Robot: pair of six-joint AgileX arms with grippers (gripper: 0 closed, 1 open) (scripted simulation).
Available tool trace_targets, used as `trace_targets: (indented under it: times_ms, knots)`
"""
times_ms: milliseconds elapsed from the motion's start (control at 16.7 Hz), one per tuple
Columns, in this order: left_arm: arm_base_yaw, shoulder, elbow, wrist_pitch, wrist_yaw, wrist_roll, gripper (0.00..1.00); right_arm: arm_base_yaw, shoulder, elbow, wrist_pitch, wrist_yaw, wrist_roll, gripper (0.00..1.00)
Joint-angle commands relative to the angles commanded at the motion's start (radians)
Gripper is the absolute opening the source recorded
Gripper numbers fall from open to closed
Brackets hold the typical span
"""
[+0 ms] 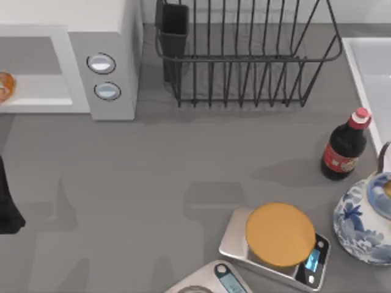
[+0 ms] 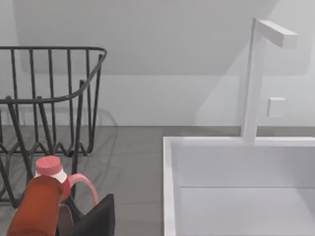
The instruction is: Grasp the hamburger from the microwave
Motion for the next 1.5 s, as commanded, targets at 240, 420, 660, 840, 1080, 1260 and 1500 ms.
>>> trace_targets:
  times_ms: [240,420,660,840,1080,1260,1500]
  knots:
    - [0.0,0.0,0.0,0.0,0.0,0.0,1.0,0.0,0.0,0.0,0.0,0.0,0.0,1.0]
    - [0.0,0.0,0.0,0.0,0.0,0.0,1.0,0.0,0.0,0.0,0.0,0.0,0.0,1.0]
    - [0.0,0.0,0.0,0.0,0.0,0.0,1.0,0.0,0.0,0.0,0.0,0.0,0.0,1.0]
    - [0.006,0.058,0.022,0.028,0.006,0.003,1.0,0.0,0.0,0.0,0.0,0.0,0.0,1.0]
    - [0.027,0.267,0.102,0.128,0.03,0.012,1.0,0.0,0.0,0.0,0.0,0.0,0.0,1.0]
    - [0.05,0.499,0.191,0.239,0.056,0.022,1.0,0.0,0.0,0.0,0.0,0.0,0.0,1.0]
    - [0.088,0.878,0.336,0.419,0.098,0.038,1.0,0.0,0.0,0.0,0.0,0.0,0.0,1.0]
